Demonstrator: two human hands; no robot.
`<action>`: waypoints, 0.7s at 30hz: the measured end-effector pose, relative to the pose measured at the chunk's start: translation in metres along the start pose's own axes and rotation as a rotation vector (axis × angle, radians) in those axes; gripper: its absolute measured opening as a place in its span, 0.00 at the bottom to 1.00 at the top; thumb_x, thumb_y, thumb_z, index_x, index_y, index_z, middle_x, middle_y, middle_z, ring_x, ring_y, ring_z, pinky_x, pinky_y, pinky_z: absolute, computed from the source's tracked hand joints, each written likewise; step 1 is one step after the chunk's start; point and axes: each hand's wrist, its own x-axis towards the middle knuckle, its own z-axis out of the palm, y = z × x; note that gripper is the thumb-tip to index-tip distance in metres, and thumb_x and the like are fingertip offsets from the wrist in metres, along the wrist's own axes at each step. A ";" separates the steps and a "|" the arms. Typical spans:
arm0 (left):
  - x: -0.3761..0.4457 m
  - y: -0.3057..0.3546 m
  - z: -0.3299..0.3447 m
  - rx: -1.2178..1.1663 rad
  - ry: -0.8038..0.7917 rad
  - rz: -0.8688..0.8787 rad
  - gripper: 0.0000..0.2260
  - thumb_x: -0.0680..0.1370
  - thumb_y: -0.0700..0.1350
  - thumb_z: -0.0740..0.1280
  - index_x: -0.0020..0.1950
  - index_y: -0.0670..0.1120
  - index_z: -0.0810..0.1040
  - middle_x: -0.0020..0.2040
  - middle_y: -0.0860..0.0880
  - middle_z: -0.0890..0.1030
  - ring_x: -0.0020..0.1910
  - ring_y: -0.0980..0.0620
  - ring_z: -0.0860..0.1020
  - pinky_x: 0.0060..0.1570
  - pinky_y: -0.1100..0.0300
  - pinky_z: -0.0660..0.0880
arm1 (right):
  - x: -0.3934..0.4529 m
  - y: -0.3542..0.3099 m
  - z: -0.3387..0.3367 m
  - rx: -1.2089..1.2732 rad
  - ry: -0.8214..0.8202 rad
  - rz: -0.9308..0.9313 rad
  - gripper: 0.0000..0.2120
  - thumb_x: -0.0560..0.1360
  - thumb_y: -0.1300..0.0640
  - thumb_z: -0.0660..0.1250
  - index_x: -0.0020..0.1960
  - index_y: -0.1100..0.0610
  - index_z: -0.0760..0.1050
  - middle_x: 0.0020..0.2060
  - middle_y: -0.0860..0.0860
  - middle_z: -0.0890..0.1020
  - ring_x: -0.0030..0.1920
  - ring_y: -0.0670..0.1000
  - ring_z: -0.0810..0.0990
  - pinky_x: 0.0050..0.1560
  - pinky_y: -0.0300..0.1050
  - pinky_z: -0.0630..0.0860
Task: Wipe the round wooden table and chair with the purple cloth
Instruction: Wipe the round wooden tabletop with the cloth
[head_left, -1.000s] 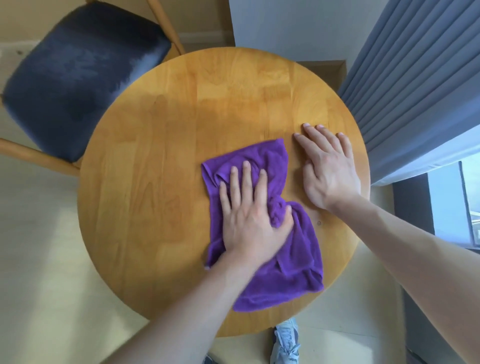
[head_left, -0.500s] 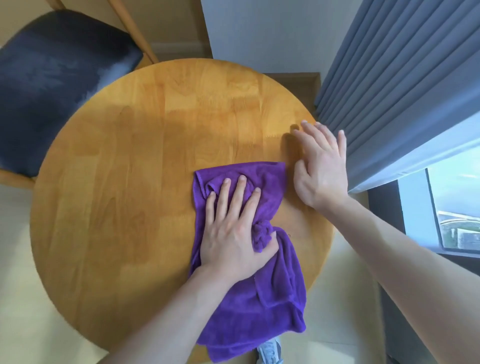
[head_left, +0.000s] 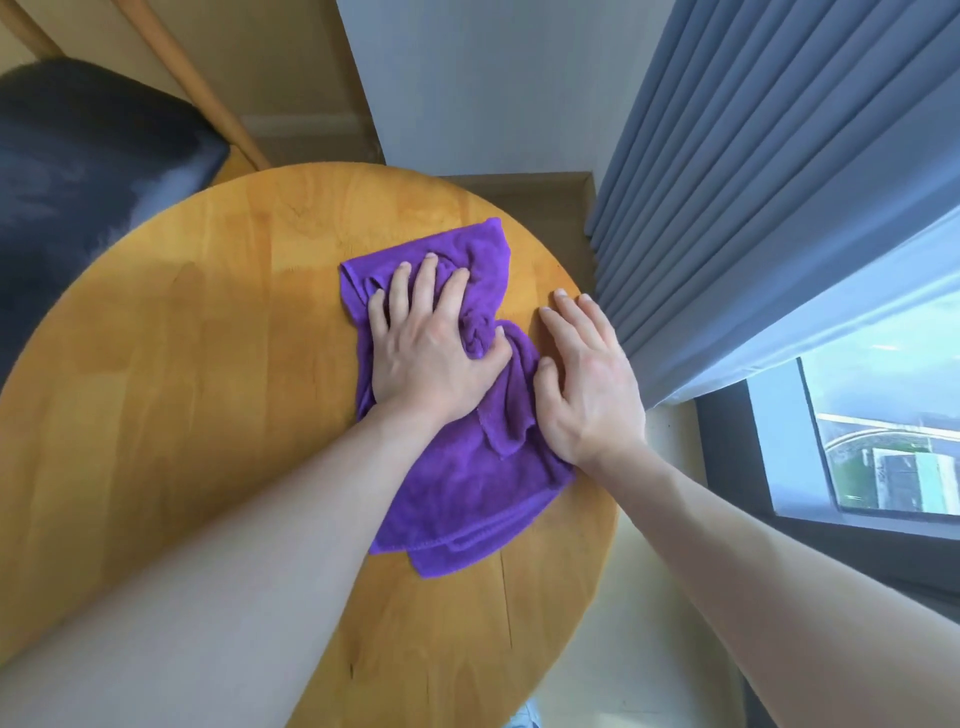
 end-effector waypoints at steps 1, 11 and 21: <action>0.009 0.000 0.002 -0.007 0.008 0.000 0.34 0.75 0.68 0.57 0.78 0.53 0.68 0.82 0.48 0.62 0.82 0.44 0.56 0.79 0.40 0.52 | 0.000 0.001 0.000 -0.006 -0.002 0.001 0.30 0.77 0.51 0.54 0.76 0.58 0.70 0.79 0.51 0.66 0.82 0.53 0.56 0.79 0.55 0.59; 0.030 0.000 -0.003 -0.075 -0.008 0.176 0.29 0.78 0.62 0.58 0.77 0.53 0.71 0.81 0.51 0.66 0.82 0.48 0.58 0.80 0.41 0.51 | 0.001 -0.002 -0.005 0.015 -0.026 0.032 0.33 0.73 0.54 0.56 0.78 0.57 0.67 0.79 0.50 0.65 0.82 0.52 0.55 0.80 0.50 0.57; 0.035 0.004 0.002 -0.022 -0.046 0.215 0.34 0.76 0.62 0.58 0.81 0.50 0.65 0.83 0.50 0.61 0.83 0.49 0.54 0.81 0.43 0.49 | 0.004 0.003 -0.003 0.112 0.049 0.058 0.36 0.68 0.58 0.54 0.77 0.62 0.67 0.77 0.56 0.69 0.79 0.54 0.61 0.78 0.38 0.53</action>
